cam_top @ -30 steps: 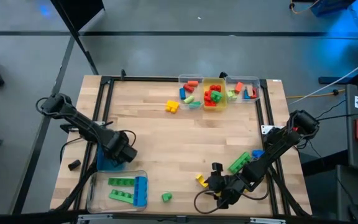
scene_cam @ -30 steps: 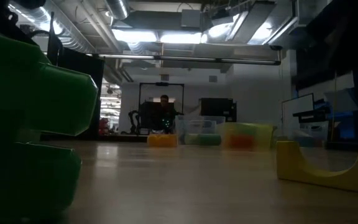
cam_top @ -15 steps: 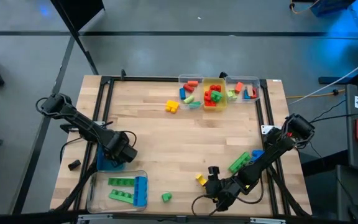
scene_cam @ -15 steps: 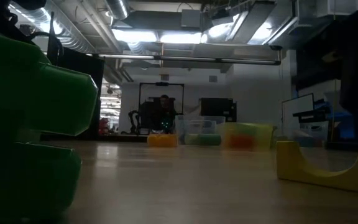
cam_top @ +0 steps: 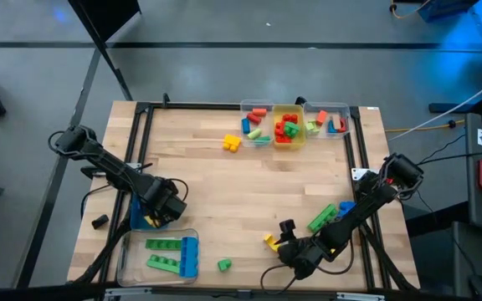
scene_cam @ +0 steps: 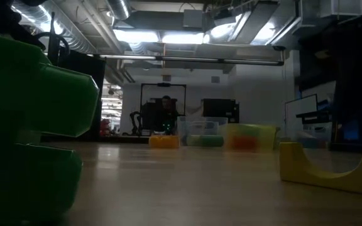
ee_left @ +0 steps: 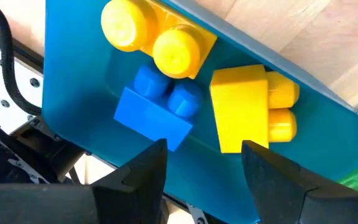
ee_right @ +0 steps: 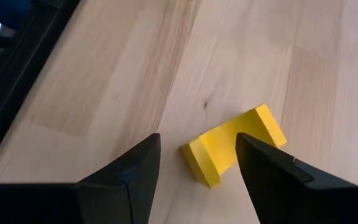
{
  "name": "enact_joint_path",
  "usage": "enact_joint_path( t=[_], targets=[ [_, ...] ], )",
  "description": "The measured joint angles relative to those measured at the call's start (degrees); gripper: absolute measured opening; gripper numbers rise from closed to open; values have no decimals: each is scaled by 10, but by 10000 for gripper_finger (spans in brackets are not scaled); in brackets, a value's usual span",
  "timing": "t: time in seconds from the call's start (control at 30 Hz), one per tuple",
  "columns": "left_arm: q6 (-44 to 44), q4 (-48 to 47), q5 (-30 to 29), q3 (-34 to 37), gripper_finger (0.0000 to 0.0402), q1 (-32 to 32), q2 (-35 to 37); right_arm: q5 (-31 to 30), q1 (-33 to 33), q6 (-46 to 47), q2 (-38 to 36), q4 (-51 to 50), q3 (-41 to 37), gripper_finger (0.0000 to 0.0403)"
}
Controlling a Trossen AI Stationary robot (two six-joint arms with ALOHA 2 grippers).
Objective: Sort blocks by size
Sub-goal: Put the yellow arch block into the top right transparent bin
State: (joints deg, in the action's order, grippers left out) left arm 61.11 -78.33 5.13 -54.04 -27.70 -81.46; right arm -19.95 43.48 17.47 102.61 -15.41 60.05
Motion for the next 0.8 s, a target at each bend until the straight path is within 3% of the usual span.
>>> enact_joint_path(
  t=[0.33, 0.7, 0.8],
  targets=[
    [0, -1, 0, 0, 189, 0, 0, -4, 0, -2, 54, 25, 0, 196],
    [8, 0, -29, -18, 189, -1, 0, -40, -7, 27, 67, 61, 1, 50],
    [-11, 6, -54, -46, 189, -1, 0, -36, -24, 34, 66, 79, 0, 40]
  ],
)
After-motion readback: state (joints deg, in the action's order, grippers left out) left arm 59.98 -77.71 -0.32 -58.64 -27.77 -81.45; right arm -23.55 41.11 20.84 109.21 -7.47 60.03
